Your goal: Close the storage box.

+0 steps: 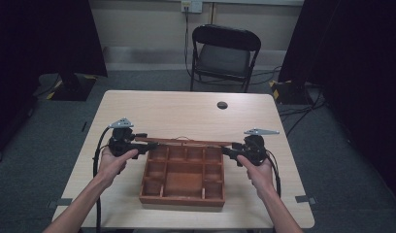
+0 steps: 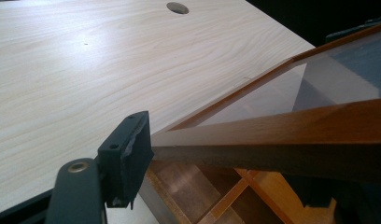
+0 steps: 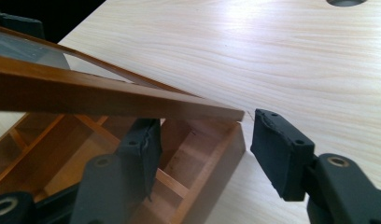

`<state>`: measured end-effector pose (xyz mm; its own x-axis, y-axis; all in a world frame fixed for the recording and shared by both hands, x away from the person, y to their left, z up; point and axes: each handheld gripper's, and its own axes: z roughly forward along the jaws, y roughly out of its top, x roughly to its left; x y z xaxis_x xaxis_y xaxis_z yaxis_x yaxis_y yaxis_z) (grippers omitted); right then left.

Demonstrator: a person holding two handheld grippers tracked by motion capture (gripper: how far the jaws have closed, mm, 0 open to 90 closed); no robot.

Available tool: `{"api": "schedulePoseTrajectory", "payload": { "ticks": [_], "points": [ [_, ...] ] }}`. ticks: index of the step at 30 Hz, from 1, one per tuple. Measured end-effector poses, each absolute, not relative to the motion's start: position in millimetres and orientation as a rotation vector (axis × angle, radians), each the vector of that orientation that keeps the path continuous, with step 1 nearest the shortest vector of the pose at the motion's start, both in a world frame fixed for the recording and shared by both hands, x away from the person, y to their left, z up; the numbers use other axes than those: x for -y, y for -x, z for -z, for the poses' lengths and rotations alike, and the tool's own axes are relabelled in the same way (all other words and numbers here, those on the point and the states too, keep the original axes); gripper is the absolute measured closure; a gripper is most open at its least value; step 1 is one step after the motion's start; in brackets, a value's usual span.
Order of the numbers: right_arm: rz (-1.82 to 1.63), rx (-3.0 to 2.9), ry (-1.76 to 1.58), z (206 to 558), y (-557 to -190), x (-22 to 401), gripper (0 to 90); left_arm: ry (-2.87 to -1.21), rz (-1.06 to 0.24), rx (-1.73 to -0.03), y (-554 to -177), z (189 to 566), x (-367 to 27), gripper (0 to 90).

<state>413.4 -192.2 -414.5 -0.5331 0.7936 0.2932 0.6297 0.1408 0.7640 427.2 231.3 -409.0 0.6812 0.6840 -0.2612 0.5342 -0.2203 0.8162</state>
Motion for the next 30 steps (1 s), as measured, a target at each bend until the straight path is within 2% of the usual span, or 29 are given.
{"api": "schedulePoseTrajectory", "payload": {
  "ticks": [14, 17, 26, 30],
  "points": [
    [-1.288, -2.207, -1.437, 413.1, -416.8, 205.1, 46.9, -1.868, -0.175, -0.971, -424.9, 407.8, -229.9, 25.6],
    [-1.274, -2.218, -1.412, 406.7, -417.3, 205.5, 49.7, -1.867, -0.185, -0.981, -423.2, 408.3, -228.5, 23.0],
    [-1.334, -2.194, -1.353, 382.2, -416.3, 202.5, 48.0, -1.908, -0.189, -0.983, -418.1, 409.7, -223.2, 16.9],
    [-1.365, -2.207, -1.290, 366.6, -413.0, 195.3, 53.7, -1.930, -0.224, -0.974, -415.8, 406.4, -222.5, 17.6]
  ]
}}
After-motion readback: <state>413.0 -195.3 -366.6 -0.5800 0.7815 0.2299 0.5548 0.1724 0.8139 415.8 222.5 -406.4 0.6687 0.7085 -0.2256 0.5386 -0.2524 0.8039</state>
